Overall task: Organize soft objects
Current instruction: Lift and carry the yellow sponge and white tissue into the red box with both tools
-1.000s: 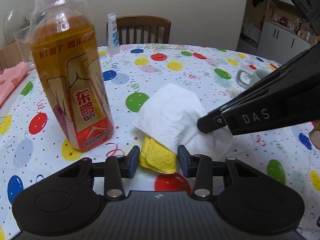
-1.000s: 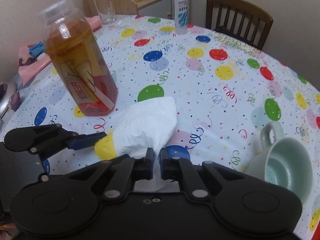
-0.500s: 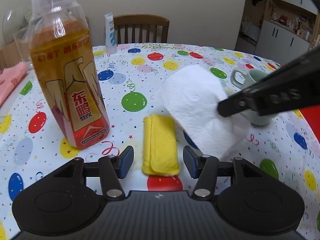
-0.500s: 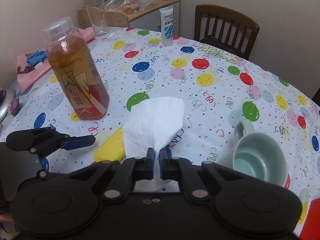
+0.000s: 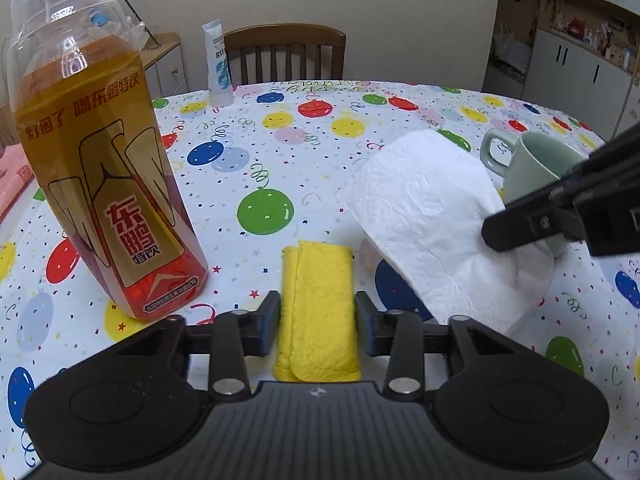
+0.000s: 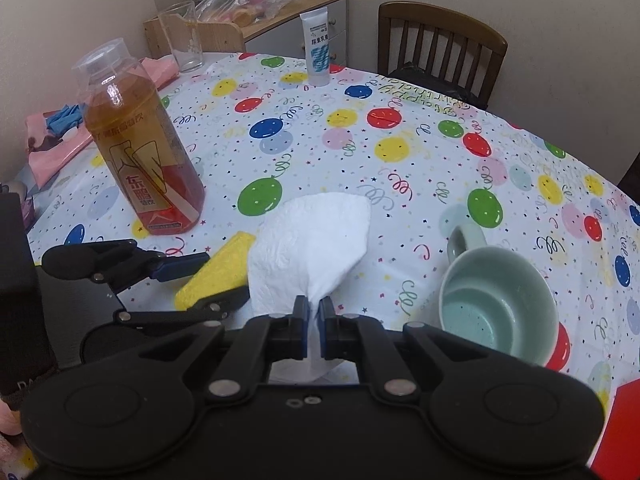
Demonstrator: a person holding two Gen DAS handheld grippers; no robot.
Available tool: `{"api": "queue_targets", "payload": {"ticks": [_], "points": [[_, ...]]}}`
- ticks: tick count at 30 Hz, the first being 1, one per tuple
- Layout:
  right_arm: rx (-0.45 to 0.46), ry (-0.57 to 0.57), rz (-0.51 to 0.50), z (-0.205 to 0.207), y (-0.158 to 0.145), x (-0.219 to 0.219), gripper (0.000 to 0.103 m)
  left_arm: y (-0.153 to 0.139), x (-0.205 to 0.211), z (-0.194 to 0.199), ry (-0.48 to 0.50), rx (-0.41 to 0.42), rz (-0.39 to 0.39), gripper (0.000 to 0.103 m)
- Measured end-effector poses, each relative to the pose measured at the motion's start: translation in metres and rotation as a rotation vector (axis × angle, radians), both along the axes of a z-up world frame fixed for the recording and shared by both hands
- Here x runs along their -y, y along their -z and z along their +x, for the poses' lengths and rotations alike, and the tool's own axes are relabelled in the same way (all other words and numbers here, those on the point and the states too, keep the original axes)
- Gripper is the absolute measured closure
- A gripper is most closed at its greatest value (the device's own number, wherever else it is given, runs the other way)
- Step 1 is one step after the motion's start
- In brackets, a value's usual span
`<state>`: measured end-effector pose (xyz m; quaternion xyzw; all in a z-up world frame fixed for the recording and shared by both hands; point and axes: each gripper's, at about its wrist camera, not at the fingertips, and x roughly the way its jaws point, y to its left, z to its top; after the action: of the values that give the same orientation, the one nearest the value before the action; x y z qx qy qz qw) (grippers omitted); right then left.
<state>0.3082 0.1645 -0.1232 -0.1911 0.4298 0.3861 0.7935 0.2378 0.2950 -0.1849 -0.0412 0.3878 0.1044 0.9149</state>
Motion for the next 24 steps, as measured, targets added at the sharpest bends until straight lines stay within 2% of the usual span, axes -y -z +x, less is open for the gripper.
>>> {"api": "queue_targets", "payload": {"ticks": [5,11,24], "points": [[-0.011,0.006,0.014,-0.003,-0.002,0.005,0.098,-0.001,0.001,0.0,-0.023,-0.001,0.008,0.065],[-0.03,0.016,0.046,-0.006,-0.011,0.017,0.098,-0.011,0.0,-0.012,-0.063,0.007,-0.035,0.065],[-0.046,0.013,0.134,-0.026,-0.055,0.078,0.098,-0.066,0.031,-0.039,-0.091,0.061,-0.059,0.065]]}}
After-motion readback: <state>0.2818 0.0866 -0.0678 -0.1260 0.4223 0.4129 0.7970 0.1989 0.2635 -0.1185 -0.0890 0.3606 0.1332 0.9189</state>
